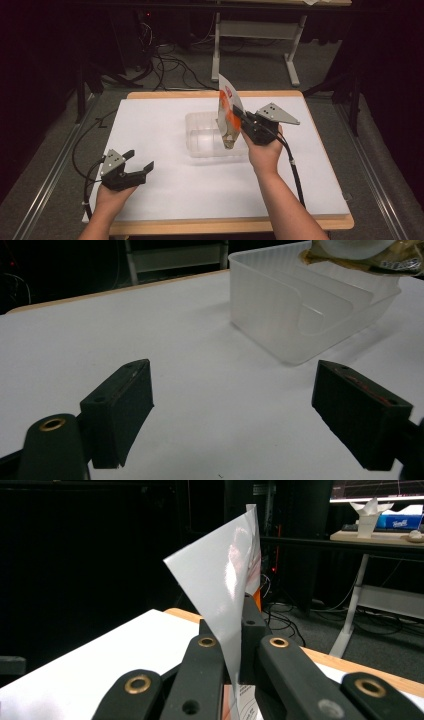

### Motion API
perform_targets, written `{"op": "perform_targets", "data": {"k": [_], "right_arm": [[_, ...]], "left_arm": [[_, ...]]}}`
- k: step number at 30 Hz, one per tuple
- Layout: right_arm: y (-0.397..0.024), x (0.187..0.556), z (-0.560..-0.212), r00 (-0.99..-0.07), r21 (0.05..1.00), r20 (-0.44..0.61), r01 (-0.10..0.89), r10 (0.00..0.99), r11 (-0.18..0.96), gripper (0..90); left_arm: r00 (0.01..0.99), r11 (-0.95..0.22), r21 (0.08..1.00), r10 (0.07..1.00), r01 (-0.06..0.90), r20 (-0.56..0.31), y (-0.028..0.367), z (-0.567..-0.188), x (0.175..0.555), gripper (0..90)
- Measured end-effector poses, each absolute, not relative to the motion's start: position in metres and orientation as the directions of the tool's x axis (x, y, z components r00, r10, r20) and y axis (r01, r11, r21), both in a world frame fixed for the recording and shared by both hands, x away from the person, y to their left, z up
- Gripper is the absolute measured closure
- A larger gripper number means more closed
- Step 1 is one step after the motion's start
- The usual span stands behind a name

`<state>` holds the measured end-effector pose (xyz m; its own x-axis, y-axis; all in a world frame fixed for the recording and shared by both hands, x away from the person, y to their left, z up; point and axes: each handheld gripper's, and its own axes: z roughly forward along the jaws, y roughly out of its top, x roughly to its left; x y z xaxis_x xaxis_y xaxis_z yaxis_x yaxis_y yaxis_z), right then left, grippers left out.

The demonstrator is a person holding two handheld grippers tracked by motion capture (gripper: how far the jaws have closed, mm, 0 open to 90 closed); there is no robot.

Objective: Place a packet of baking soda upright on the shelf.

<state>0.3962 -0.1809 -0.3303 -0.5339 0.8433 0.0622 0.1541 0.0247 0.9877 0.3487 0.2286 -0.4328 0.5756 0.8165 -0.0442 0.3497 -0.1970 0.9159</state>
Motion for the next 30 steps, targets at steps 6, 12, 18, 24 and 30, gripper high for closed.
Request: {"op": "perform_targets", "data": {"k": [6,12,18,24,30], "right_arm": [[-0.175,0.410,-0.339,-0.529,0.985,0.065,0.172,0.846,0.032,90.0],[-0.172,0.417,-0.345,-0.525,0.983,0.068,0.179,0.849,0.032,90.0],[-0.169,0.424,-0.350,-0.521,0.983,0.064,0.182,0.851,0.037,90.0],[-0.164,0.431,-0.358,-0.525,0.982,0.040,0.176,0.850,0.062,90.0],[-0.162,0.436,-0.369,-0.520,0.981,0.036,0.181,0.853,0.069,90.0]], "left_arm": [[0.574,-0.191,0.917,0.818,0.349,-0.048,0.229,-0.433,0.349,17.2],[0.576,-0.194,0.917,0.816,0.349,-0.047,0.229,-0.433,0.349,17.3],[0.575,-0.193,0.916,0.817,0.351,-0.048,0.229,-0.433,0.349,17.2],[0.578,-0.207,0.914,0.815,0.350,-0.037,0.227,-0.434,0.349,17.2],[0.575,-0.214,0.912,0.818,0.351,-0.030,0.227,-0.434,0.349,17.2]]}}
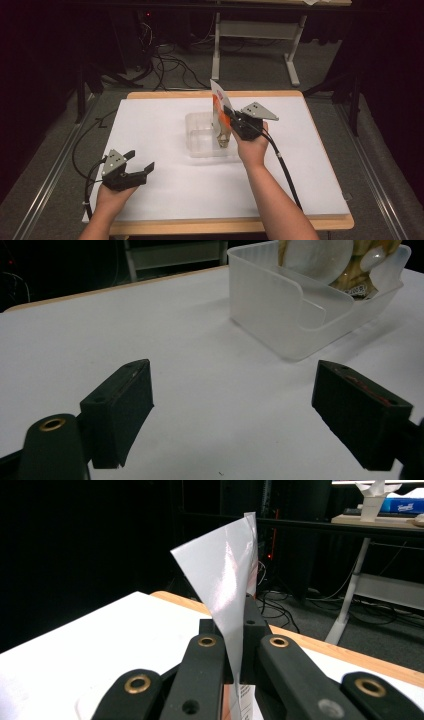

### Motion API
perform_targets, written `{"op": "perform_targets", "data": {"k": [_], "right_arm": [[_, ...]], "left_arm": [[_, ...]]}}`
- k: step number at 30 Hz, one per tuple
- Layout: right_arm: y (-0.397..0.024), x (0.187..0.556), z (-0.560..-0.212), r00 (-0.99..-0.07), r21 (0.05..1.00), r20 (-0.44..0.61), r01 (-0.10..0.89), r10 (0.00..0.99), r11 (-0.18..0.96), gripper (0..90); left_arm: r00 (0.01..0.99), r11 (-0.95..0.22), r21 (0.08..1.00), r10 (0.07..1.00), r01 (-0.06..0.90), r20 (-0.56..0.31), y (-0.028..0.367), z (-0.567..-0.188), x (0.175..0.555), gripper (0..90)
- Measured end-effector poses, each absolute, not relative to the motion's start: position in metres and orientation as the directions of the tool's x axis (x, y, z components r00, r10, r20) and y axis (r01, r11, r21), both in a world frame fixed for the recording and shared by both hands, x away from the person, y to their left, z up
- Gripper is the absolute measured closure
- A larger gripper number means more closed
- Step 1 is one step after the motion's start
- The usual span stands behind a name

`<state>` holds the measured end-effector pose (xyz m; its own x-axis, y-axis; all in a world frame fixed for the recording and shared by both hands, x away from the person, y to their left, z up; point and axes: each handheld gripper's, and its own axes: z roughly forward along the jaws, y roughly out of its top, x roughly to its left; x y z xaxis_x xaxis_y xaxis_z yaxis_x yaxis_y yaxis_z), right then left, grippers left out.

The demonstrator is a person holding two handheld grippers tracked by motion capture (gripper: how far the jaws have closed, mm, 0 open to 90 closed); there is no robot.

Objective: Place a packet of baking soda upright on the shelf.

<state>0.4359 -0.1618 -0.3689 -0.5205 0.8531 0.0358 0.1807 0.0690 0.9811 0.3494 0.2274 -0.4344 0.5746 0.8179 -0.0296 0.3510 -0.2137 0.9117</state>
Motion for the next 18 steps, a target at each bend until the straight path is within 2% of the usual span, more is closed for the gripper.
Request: {"op": "perform_targets", "data": {"k": [18], "right_arm": [[-0.162,0.431,-0.383,-0.527,0.984,0.037,0.168,0.849,0.062,90.0]], "left_arm": [[0.580,-0.219,0.909,0.814,0.354,-0.030,0.226,-0.435,0.349,17.3]]}}
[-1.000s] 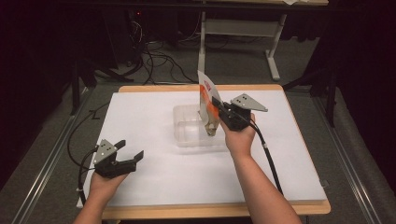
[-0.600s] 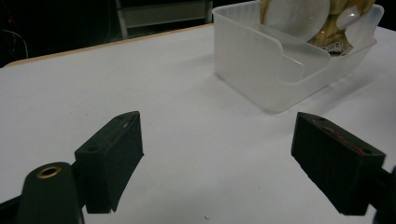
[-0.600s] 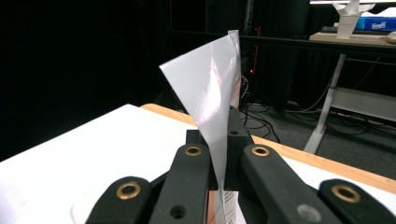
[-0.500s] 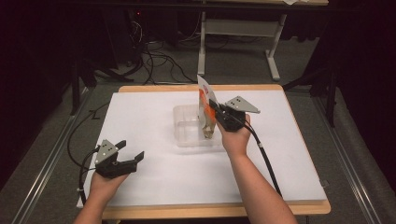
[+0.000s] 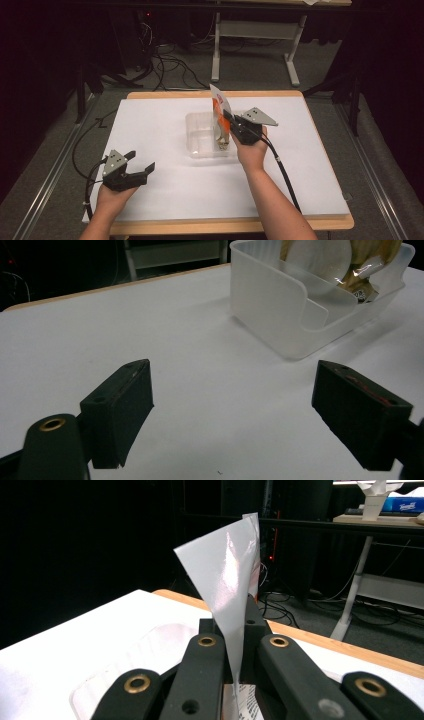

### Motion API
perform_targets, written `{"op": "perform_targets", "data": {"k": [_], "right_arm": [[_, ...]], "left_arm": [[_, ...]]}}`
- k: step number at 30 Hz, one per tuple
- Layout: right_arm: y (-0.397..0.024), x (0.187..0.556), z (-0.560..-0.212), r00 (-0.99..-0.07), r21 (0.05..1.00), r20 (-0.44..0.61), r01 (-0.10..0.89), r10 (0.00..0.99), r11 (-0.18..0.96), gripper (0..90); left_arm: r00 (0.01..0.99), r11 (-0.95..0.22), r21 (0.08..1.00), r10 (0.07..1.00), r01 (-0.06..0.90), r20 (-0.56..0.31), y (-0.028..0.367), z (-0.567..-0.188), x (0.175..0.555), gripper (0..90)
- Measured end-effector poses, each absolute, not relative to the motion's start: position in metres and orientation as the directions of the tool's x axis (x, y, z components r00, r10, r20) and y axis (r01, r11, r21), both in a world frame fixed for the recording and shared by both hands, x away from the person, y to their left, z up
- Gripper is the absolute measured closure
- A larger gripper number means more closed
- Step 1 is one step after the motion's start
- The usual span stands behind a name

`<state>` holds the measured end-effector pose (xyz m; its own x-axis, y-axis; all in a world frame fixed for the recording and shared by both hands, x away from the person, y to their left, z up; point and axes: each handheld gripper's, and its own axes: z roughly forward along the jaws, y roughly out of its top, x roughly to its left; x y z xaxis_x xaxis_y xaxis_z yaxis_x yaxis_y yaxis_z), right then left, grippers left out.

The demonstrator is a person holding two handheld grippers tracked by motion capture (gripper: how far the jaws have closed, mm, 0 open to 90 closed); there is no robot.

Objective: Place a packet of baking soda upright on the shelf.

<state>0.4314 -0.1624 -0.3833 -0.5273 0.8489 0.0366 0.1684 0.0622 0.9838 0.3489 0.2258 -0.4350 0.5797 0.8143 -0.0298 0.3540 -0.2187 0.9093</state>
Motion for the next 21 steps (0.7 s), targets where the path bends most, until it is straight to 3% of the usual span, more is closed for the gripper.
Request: {"op": "perform_targets", "data": {"k": [21], "right_arm": [[-0.159,0.432,-0.402,-0.523,0.978,0.059,0.200,0.851,0.055,90.0]], "left_arm": [[0.580,-0.220,0.910,0.814,0.352,-0.027,0.226,-0.435,0.349,17.3]]}}
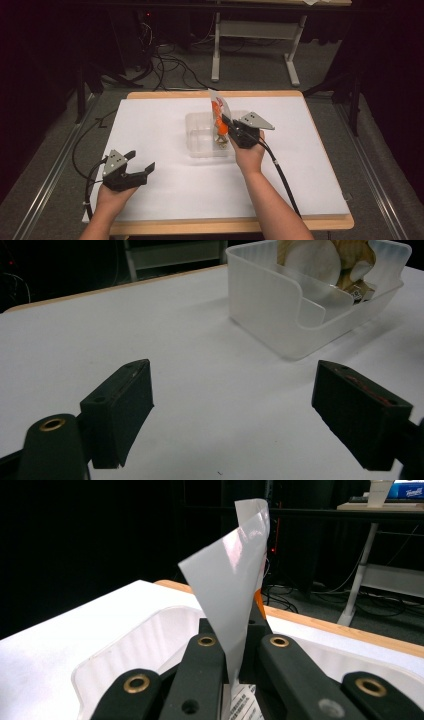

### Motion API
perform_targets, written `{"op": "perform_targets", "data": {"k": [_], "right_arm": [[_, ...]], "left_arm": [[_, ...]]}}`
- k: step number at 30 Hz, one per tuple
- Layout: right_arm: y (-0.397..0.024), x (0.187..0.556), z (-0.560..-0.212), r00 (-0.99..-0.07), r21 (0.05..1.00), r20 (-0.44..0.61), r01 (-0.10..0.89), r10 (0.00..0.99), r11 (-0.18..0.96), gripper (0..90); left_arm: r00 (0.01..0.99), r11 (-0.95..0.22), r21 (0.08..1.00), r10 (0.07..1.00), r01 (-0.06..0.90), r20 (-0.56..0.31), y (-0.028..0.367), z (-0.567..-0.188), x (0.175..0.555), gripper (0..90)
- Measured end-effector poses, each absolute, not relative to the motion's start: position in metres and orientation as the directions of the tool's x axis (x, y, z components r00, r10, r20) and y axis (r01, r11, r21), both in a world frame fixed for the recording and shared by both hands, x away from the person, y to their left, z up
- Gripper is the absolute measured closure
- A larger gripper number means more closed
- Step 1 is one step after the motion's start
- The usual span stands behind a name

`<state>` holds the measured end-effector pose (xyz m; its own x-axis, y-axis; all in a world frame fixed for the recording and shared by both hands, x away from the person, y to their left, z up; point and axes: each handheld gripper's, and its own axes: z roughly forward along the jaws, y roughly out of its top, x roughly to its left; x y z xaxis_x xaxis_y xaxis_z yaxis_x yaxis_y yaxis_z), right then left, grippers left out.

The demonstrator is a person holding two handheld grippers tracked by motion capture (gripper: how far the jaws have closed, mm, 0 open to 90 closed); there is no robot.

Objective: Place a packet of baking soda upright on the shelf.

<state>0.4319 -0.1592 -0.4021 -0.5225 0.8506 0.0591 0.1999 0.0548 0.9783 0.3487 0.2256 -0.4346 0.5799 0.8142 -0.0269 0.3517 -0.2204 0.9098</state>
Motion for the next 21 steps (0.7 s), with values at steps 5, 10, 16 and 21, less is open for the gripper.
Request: {"op": "perform_targets", "data": {"k": [5,10,16,21], "right_arm": [[-0.160,0.430,-0.408,-0.525,0.977,0.057,0.205,0.849,0.061,90.0],[-0.162,0.431,-0.401,-0.515,0.975,0.079,0.216,0.854,0.040,85.6],[-0.161,0.424,-0.393,-0.523,0.973,0.089,0.226,0.848,0.038,63.7],[-0.160,0.417,-0.403,-0.526,0.964,0.089,0.260,0.845,0.060,59.5]], "left_arm": [[0.581,-0.224,0.909,0.813,0.352,-0.025,0.225,-0.435,0.349,17.3],[0.581,-0.225,0.909,0.814,0.352,-0.024,0.224,-0.435,0.349,17.3],[0.581,-0.225,0.908,0.813,0.354,-0.025,0.225,-0.435,0.350,17.3],[0.583,-0.225,0.909,0.812,0.351,-0.024,0.224,-0.435,0.349,17.3]]}}
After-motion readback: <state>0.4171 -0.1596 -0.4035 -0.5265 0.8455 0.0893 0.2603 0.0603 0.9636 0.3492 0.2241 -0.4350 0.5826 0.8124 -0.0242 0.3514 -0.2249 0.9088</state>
